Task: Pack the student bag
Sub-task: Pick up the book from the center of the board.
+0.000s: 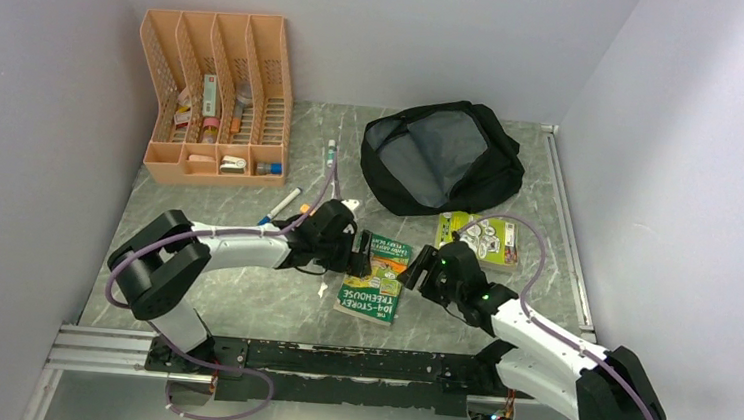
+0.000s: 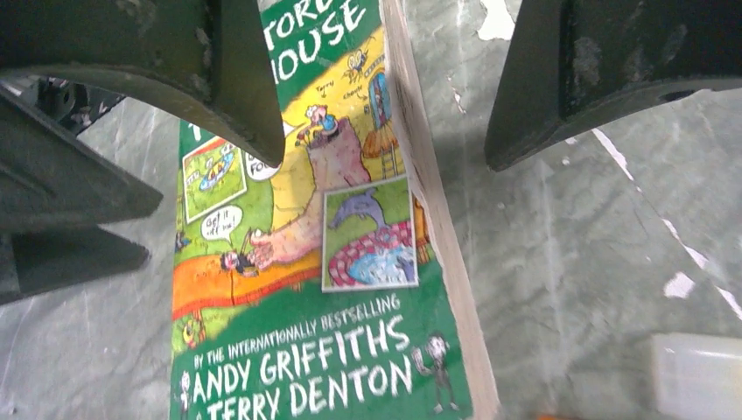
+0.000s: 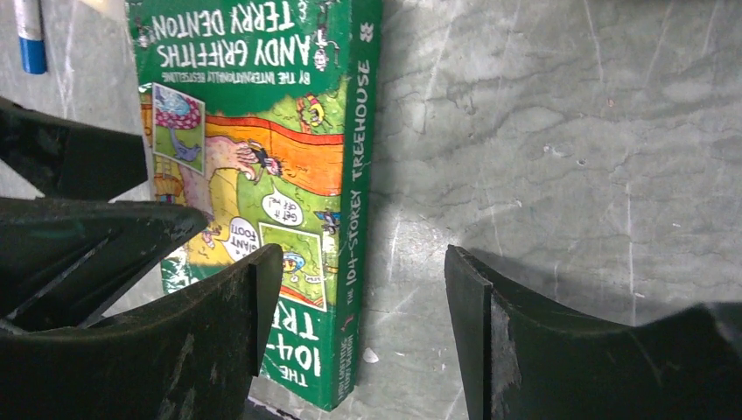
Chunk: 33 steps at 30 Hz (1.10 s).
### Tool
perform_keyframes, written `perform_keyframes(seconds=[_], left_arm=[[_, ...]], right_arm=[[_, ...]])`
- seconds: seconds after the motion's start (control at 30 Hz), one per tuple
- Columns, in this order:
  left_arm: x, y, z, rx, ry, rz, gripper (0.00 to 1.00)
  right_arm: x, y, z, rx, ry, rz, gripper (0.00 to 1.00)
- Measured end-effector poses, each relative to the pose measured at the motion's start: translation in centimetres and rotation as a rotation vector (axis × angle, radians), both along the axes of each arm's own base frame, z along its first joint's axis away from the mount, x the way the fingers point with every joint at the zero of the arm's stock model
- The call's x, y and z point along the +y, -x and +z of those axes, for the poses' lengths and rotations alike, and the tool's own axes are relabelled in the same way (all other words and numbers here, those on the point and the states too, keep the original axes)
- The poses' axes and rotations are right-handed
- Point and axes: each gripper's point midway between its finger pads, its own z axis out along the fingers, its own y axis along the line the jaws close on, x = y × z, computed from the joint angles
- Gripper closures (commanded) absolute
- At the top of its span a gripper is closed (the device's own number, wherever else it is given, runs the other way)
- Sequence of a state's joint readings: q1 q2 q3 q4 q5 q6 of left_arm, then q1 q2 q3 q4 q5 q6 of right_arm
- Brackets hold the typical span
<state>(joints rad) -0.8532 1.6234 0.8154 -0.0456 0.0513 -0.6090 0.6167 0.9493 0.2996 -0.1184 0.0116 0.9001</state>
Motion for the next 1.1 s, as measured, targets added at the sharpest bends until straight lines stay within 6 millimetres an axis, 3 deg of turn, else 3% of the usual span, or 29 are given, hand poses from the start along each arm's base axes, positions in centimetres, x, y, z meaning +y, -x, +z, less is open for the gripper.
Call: perform_keyframes(seconds=[0.13,0.4,0.67,0.8,1.1], left_arm=[[0.0,0.7,-0.2,0.005,0.011,-0.017,0.28],[0.0,1.4,-0.6,0.022,0.027,-0.033,0.43],[-0.3,1.6,-0.6,0.041,0.067,-0.028,0.71],[-0.5,1.5,-0.5,0.045,0.105,-0.018,0.94],[-0.4,1.3,-0.7,0.087,0.208,0.003,0.95]], right_arm=[[0.0,0.1,-0.5,0.022,0.007,-0.001,0.28],[0.1,0.0,-0.5,0.019,0.005,0.000,0.28],[0.2,0.0,-0.5,0.021,-0.001,-0.004,0.29],[0.4,0.0,-0.5,0.025,-0.013,-0.002,0.29],[1.5,-0.1,-0.4,0.059,-0.108,-0.048,0.28]])
